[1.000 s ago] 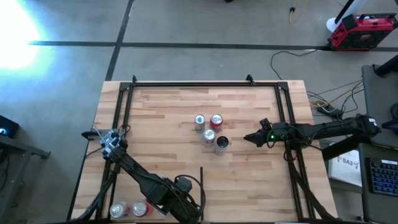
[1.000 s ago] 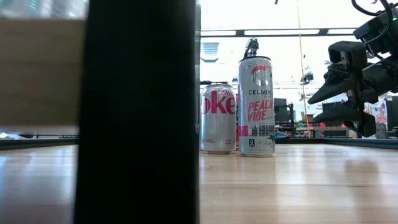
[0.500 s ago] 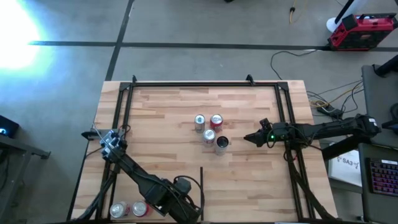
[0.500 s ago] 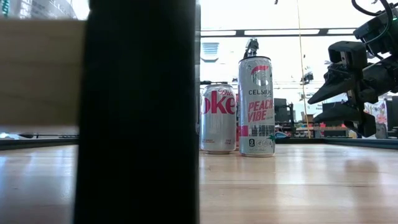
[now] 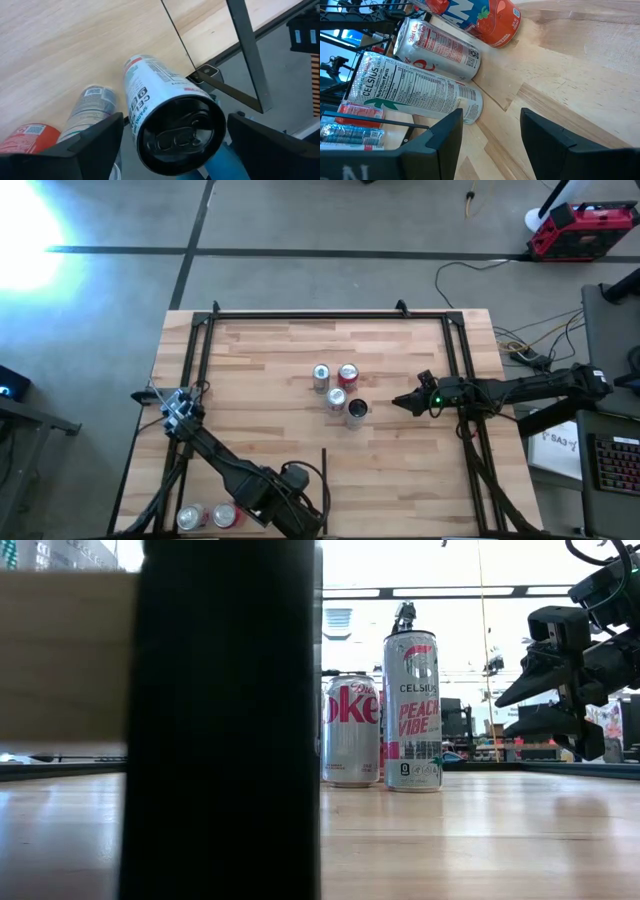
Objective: Place canned beverage on shelf
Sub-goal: Put the left white pink soda can on the shelf, then put the red silver soda can on the shelf aligned with the other red silver soda can
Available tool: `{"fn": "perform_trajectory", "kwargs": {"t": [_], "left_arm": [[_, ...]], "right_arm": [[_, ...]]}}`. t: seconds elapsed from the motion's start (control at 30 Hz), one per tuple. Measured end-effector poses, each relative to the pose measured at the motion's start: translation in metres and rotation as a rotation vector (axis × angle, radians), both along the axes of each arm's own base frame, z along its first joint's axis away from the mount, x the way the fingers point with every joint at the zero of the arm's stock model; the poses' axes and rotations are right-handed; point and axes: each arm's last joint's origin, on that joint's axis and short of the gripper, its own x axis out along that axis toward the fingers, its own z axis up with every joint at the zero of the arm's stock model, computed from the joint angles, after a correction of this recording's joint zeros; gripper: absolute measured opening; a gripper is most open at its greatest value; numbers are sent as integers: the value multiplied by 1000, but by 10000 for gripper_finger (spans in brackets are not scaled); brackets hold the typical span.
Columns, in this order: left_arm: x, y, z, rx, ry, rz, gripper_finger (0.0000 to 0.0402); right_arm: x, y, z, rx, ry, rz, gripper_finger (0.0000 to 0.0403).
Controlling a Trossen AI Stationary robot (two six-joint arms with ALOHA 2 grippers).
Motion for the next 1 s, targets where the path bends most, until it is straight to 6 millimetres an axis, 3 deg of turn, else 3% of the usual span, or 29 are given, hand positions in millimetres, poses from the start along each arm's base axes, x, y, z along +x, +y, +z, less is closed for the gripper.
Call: {"fn": "perform_trajectory", "kwargs": {"t": [0.23, 0.47, 0.67, 1.0], "left_arm": [[-1, 5, 3, 10, 9, 7, 374], [-1, 25, 15, 49, -6, 23, 380], [2, 57, 28, 124, -12, 70, 380], [44, 131, 24, 190, -39, 95, 380]], "right_arm": [[0, 0, 0, 0, 0, 0, 183], [0, 0, 0, 0, 0, 0, 183], [0, 0, 0, 0, 0, 0, 183], [0, 0, 0, 0, 0, 0, 183]]}}
